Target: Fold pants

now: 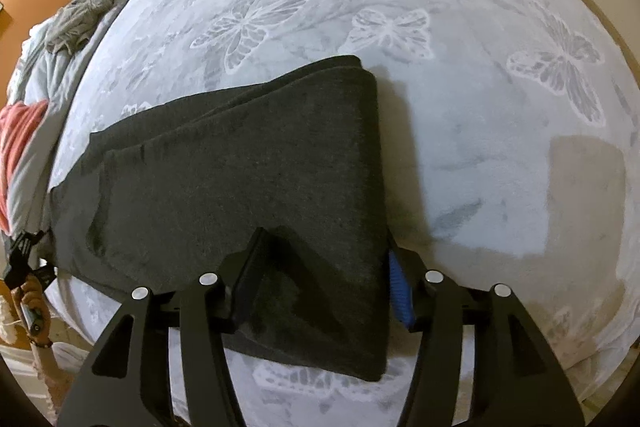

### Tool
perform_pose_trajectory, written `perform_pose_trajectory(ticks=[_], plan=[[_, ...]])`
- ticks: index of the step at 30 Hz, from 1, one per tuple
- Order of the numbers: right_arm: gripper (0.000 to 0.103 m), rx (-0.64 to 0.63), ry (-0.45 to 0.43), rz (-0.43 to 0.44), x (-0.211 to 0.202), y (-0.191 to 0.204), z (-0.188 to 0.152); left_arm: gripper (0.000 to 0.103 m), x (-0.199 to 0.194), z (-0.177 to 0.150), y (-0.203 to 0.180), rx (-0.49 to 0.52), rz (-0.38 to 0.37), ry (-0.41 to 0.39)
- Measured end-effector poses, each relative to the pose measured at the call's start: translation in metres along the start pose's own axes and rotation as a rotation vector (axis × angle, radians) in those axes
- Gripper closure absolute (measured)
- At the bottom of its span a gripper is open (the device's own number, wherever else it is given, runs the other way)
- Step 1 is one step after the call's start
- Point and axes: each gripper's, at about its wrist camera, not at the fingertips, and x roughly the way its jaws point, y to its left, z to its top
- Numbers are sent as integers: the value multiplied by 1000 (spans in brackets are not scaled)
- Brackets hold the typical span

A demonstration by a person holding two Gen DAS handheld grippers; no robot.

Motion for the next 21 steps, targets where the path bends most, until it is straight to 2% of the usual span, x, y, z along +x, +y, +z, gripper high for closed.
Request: perform_pose_trajectory(ticks=[1, 5, 9, 11, 12, 13, 14, 15, 17, 18, 19, 21], plan=[[40, 4, 2, 3, 2, 2, 1, 78, 0, 2, -4, 30, -2, 0], [32, -27, -5, -19, 4, 7, -1, 82, -6, 0, -27, 87, -10, -40], [31, -43, -24, -72, 1, 8, 0, 83, -28, -19, -77, 231, -45, -120], [31, -10, -92, -238, -13, 3, 1, 83, -36, -32, -105, 294, -70, -144], [31, -13, -155, -326, -26, 4, 1, 83, -40, -39, -120, 331, -88, -147], [25, -16, -278, -342, -49, 7, 1, 83, -46, -53, -141, 388, -112, -154], [19, -16, -278, -342, -49, 7, 1, 83, -52, -71, -165, 461, -141, -169], [14, 15, -337, -310, -60, 7, 1, 83, -57, -95, -193, 560, -167, -187], [14, 81, -376, -218, -68, 3, 3, 82, -56, -141, -232, 721, -200, -176], [14, 114, -367, -158, -67, 1, 4, 77, -48, -167, -249, 799, -214, -139], [14, 153, -343, -82, -63, 0, 5, 54, -31, -198, -264, 887, -246, -62], [14, 168, -291, 5, -51, 4, 5, 19, -2, -238, -273, 989, -260, 31]])
